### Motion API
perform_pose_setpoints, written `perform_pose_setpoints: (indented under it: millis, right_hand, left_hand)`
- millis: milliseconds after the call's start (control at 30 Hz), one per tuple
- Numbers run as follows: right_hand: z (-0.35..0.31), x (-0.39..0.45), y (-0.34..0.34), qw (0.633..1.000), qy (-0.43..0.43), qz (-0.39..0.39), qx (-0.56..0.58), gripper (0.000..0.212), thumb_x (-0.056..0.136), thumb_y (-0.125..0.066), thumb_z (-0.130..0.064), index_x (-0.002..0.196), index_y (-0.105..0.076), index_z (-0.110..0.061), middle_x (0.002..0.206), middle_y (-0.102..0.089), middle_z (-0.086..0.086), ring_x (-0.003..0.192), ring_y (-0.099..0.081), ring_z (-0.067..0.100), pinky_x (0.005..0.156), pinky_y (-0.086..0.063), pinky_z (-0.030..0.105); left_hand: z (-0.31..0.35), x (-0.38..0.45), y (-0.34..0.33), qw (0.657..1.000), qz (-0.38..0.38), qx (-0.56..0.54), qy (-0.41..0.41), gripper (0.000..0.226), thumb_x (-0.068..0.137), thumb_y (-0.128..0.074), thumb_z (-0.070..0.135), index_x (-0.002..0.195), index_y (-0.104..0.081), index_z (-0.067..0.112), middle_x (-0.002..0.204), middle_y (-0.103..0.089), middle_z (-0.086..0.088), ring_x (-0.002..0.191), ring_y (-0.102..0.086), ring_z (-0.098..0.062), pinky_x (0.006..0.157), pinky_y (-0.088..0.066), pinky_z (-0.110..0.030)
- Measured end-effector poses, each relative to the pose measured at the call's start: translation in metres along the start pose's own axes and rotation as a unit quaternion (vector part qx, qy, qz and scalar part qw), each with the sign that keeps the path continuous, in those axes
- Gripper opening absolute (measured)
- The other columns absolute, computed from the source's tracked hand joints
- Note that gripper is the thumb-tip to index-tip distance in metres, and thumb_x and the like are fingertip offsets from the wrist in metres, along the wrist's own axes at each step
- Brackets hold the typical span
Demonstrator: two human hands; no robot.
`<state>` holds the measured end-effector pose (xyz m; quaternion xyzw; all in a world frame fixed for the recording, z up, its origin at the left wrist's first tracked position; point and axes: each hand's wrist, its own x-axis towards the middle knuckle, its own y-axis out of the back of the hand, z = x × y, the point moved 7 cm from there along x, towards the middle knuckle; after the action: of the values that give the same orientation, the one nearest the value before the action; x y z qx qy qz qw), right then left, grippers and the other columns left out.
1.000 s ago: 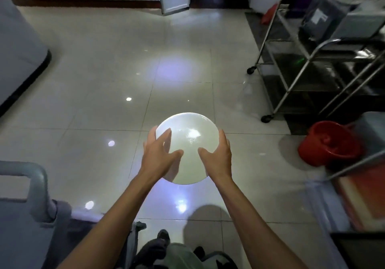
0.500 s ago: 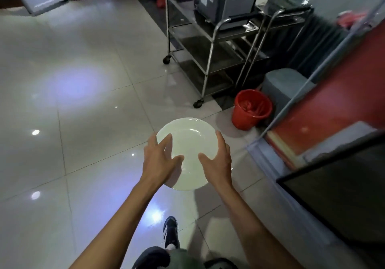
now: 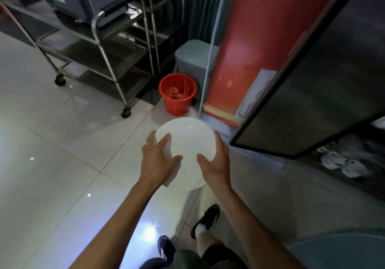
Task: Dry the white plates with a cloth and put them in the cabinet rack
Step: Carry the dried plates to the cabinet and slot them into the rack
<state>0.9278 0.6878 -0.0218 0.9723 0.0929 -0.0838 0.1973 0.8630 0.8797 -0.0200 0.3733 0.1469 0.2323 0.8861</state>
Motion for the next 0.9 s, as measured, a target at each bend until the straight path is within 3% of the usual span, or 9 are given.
perform_pose_setpoints:
  millis: [167,400,567,667,767,833,900]
  right_hand:
    - [0.023,0.037,0.059,0.997,-0.030,0.076,0.005,0.082,0.085,-0.070,-0.022,0.144,-0.023,-0.053,0.141,-0.037,-0.014,0.117,-0.039,0.001,0.065,-0.036,0.003]
    - [0.047,0.094,0.154,0.987,-0.045,0.145,0.060,0.079,0.080,-0.072,-0.016,0.140,-0.033,-0.050,0.136,-0.043,-0.013,0.116,-0.044,0.002,0.071,-0.039,0.007]
    - [0.059,0.126,0.224,0.973,-0.043,0.209,0.092,0.079,0.080,-0.072,-0.010,0.141,-0.035,-0.044,0.127,-0.042,-0.019,0.108,-0.041,-0.021,0.071,-0.039,-0.003]
    - [0.068,0.136,0.264,0.963,-0.056,0.250,0.085,0.082,0.080,-0.069,-0.008,0.146,-0.034,-0.040,0.138,-0.040,-0.012,0.113,-0.042,-0.004,0.073,-0.038,-0.001]
    - [0.077,0.146,0.301,0.949,-0.061,0.296,0.087,0.081,0.078,-0.068,-0.014,0.145,-0.034,-0.043,0.135,-0.038,-0.011,0.113,-0.042,0.003,0.069,-0.038,-0.003]
    - [0.085,0.152,0.324,0.938,-0.074,0.327,0.089,0.081,0.080,-0.070,-0.009,0.144,-0.035,-0.042,0.134,-0.039,-0.010,0.109,-0.043,-0.003,0.069,-0.038,-0.004]
    - [0.093,0.157,0.347,0.922,-0.084,0.365,0.095,0.080,0.079,-0.071,-0.003,0.142,-0.036,-0.038,0.133,-0.040,-0.008,0.104,-0.043,-0.020,0.070,-0.034,-0.008]
  left_hand:
    - [0.062,0.040,-0.055,0.997,-0.063,0.017,-0.050,0.074,0.078,-0.080,0.041,0.142,-0.046,0.030,0.161,-0.017,-0.003,0.138,-0.027,-0.035,0.107,-0.038,-0.049]
    - [0.163,0.083,-0.135,0.984,-0.127,0.055,-0.114,0.076,0.080,-0.079,0.040,0.146,-0.044,0.025,0.161,-0.020,-0.007,0.139,-0.031,-0.036,0.112,-0.035,-0.047]
    - [0.232,0.106,-0.189,0.976,-0.152,0.049,-0.148,0.078,0.080,-0.079,0.038,0.148,-0.042,0.026,0.163,-0.016,-0.004,0.141,-0.027,-0.034,0.112,-0.033,-0.045]
    - [0.274,0.115,-0.221,0.967,-0.172,0.043,-0.181,0.079,0.079,-0.080,0.037,0.148,-0.043,0.025,0.162,-0.017,-0.003,0.142,-0.026,-0.031,0.112,-0.032,-0.042]
    - [0.313,0.122,-0.256,0.954,-0.202,0.040,-0.217,0.080,0.079,-0.080,0.036,0.148,-0.042,0.026,0.162,-0.016,-0.001,0.141,-0.028,-0.030,0.110,-0.034,-0.041]
    - [0.337,0.127,-0.281,0.944,-0.225,0.042,-0.236,0.081,0.078,-0.081,0.035,0.148,-0.042,0.027,0.162,-0.016,-0.001,0.141,-0.029,-0.031,0.110,-0.035,-0.041]
    - [0.361,0.133,-0.307,0.933,-0.250,0.032,-0.257,0.081,0.077,-0.081,0.036,0.148,-0.042,0.029,0.162,-0.017,0.000,0.142,-0.028,-0.030,0.110,-0.034,-0.039]
